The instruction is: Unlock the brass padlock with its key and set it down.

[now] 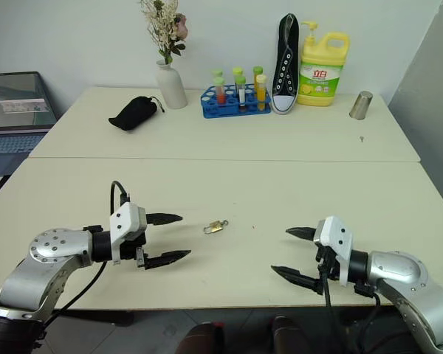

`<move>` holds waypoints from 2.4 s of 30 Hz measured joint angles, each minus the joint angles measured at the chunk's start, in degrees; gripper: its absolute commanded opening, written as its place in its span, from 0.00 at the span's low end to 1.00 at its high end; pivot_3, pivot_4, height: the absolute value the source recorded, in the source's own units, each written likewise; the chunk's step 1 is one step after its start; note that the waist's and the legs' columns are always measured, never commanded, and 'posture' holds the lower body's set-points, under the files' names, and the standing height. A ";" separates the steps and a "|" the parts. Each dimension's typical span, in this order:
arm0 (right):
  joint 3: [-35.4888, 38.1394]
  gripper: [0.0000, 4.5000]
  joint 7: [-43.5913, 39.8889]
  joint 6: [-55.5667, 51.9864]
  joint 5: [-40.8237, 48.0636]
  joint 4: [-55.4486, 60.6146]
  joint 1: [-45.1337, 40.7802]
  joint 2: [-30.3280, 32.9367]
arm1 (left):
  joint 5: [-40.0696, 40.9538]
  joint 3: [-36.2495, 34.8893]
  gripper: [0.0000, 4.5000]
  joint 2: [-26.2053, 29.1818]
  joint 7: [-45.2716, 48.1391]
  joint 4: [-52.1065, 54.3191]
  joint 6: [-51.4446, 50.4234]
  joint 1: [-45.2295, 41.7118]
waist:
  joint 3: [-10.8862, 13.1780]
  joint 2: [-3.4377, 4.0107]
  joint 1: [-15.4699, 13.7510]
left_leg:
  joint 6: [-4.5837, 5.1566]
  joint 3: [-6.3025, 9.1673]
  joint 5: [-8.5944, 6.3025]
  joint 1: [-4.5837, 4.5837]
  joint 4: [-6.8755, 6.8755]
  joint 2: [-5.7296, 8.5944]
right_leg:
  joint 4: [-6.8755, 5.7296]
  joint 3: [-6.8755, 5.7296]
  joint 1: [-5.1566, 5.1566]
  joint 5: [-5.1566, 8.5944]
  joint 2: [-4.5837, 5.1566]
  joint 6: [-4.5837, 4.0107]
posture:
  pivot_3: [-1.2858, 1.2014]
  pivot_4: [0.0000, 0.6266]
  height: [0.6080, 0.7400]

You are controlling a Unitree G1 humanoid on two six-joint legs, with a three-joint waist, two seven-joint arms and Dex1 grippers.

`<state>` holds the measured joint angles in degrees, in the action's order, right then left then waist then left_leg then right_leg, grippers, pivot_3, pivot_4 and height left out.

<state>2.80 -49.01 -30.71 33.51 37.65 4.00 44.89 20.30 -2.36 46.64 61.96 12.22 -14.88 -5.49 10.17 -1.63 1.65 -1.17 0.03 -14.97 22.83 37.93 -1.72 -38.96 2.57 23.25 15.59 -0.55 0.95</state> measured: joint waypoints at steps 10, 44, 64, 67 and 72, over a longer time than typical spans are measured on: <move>0.00 0.99 2.23 -0.68 0.39 2.27 -0.59 -0.42 | -7.70 7.35 1.00 -7.13 -3.04 -9.10 4.96 -6.68 | 0.00 -0.04 -0.07 | 0.00 0.00 0.00 0.03 0.04 0.05 | 0.00 -0.01 -0.02 -0.01 -0.17 0.03 | 0.52 0.24 1.00; -1.88 1.00 7.10 -5.96 3.13 6.57 -2.36 -0.67 | -15.62 17.43 0.22 -14.79 -3.75 -23.22 5.23 -19.85 | -0.24 -0.07 -0.17 | 0.03 0.01 0.02 -0.07 0.14 0.07 | -0.06 -0.03 -0.13 -0.10 -0.21 0.16 | 0.52 0.24 1.00; 3.45 1.00 13.53 -7.51 5.01 5.66 -1.43 -3.43 | -23.30 16.78 0.22 -17.45 -2.88 -34.62 67.06 -28.82 | -0.20 -0.12 -0.82 | 0.02 -0.10 0.02 0.05 0.12 0.09 | 0.01 0.04 -0.05 -0.11 -0.21 0.15 | 0.52 0.24 1.00; 3.76 1.00 13.02 -9.13 8.16 4.81 -2.58 -3.48 | -27.76 16.78 0.22 -17.33 -6.44 -40.30 79.03 -32.01 | -0.20 -0.12 -0.82 | 0.03 -0.12 0.02 0.05 0.12 0.09 | 0.01 0.03 -0.05 -0.11 -0.21 0.16 | 0.52 0.24 1.00; 3.33 1.00 13.41 -11.10 12.55 2.92 -7.52 -6.95 | -31.83 17.04 0.22 -17.00 -11.35 -44.98 85.53 -33.47 | -0.19 -0.13 -0.48 | 0.03 -0.11 0.02 0.06 0.12 0.08 | 0.01 -0.03 -0.05 -0.12 -0.23 0.17 | 0.52 0.24 1.00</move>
<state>6.13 -35.61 -41.81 46.06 40.57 -3.52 37.94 -11.53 14.67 29.65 50.60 -32.76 70.66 -38.96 9.98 -1.76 1.17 -1.15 -0.08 -14.95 22.88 38.04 -1.64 -38.96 2.54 23.20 15.47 -0.78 1.12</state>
